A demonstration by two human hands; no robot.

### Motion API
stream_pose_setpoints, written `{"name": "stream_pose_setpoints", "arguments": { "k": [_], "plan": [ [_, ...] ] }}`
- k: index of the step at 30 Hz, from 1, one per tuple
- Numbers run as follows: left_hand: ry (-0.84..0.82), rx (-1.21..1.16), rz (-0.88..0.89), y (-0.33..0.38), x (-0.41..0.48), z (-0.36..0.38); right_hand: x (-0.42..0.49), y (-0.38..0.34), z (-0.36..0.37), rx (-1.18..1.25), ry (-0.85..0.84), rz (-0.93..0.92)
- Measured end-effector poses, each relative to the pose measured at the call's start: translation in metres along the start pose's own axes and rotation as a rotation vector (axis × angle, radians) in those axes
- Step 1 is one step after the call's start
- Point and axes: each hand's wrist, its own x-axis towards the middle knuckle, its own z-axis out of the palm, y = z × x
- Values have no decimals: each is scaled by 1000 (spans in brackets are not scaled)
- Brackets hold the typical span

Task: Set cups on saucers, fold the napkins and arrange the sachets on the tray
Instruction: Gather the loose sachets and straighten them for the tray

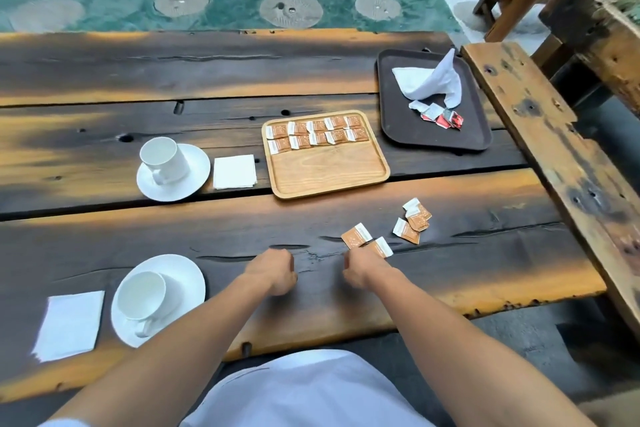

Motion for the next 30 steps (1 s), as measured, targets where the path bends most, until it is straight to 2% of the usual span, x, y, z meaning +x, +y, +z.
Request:
{"name": "stream_pose_setpoints", "arguments": {
  "k": [6, 11, 15, 20, 22, 27, 30],
  "plan": [
    [-37, 48, 47, 0, 37, -12, 9, -7, -14, 53, 21, 52],
    [-85, 71, 111, 39, 69, -11, 21, 12, -33, 90, 76, 79],
    [-64, -14, 108, 75, 84, 2, 30, 46, -39, 91, 109, 107],
    [98, -225, -2, 117, 102, 21, 49, 92, -43, 91, 216, 27],
    [166, -289, -53, 131, 105, 33, 53, 102, -37, 110, 199, -22],
    [259, -236, -174, 149, 114, 52, 68, 108, -16, 14, 171, -127],
    [273, -321, -234, 151, 115, 57, 75, 109, -10, 49, 171, -148]
  ]
}}
